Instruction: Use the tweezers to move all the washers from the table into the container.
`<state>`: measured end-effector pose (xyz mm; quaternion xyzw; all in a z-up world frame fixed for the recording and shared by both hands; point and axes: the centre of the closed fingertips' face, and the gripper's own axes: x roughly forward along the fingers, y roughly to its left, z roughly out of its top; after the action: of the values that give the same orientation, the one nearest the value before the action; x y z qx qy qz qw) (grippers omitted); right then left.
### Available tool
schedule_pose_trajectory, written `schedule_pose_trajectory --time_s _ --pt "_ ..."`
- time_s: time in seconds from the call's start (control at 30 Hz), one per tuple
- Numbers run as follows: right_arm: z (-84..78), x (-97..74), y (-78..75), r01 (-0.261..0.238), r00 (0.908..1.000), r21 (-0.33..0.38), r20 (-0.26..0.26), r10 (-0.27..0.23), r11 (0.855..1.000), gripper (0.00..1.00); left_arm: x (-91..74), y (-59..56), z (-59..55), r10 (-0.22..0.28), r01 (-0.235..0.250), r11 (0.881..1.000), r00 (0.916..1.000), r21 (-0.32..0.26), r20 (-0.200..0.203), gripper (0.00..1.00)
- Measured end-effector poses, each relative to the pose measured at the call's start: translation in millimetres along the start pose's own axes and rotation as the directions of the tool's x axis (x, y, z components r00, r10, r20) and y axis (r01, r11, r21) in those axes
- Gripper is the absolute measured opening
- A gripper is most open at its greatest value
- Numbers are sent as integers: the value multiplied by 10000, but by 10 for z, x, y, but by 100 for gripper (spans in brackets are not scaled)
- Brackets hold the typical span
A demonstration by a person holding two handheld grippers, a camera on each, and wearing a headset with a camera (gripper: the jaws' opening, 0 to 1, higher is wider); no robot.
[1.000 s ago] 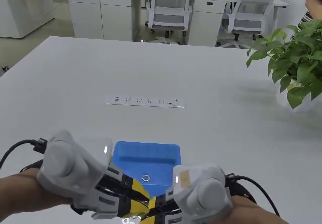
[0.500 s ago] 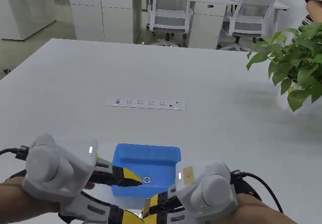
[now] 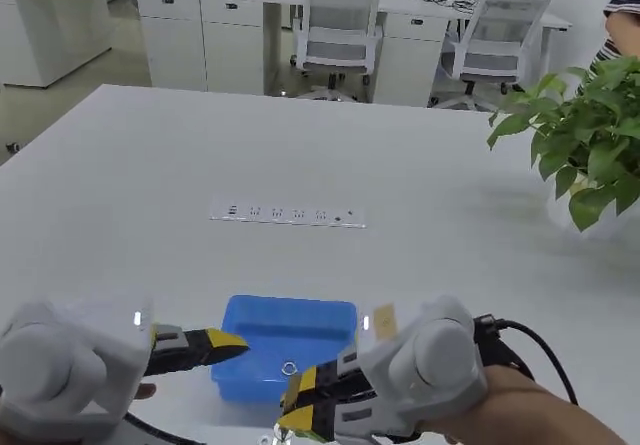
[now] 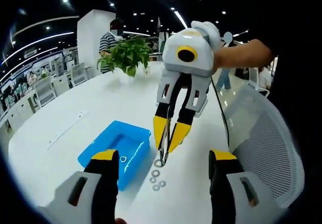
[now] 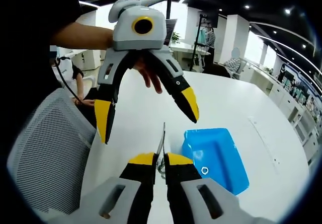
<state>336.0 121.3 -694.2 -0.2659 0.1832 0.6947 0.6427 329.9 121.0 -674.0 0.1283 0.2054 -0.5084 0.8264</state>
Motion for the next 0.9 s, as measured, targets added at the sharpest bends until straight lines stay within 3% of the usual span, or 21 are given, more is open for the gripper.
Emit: schedule_pose_trajectory --time_s 0.37,0.9 --pt "99 -94 -274 464 9987 -379 209 -457 9982 8 -109 77 -27 825 -809 9959 9957 -410 410 99" --pt "27 -8 -623 885 9959 -617 224 -873 9942 8 -176 28 -38 1105 -1073 9924 9925 -603 521 99"
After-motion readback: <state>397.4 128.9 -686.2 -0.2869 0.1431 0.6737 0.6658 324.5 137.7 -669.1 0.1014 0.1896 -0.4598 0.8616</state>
